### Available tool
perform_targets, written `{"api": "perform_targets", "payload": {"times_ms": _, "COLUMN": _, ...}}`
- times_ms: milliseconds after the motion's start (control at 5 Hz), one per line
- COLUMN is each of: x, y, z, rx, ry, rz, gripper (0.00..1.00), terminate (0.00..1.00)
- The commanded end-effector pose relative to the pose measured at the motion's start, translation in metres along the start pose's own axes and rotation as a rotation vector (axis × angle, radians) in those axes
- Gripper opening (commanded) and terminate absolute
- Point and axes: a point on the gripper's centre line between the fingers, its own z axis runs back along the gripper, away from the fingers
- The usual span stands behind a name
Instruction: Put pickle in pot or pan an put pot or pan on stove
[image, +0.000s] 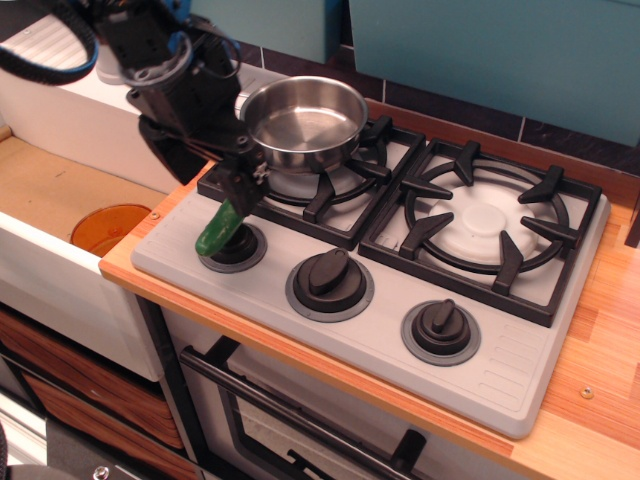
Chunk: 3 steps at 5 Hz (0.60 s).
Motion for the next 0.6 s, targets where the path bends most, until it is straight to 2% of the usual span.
{"api": "perform_targets", "payload": {"times_ms": 0, "x": 0.001, "y": 0.006, "z": -0.011, "rx": 0.025, "ry": -0.053, "rz": -0.014, "gripper": 1.0, "terminate": 0.0}}
{"api": "perform_targets", "payload": {"times_ms": 400, "x": -0.007, "y": -0.001, "z": -0.025, "rx": 0.033, "ry": -0.081, "rz": -0.003, "gripper": 1.0, "terminate": 0.0}}
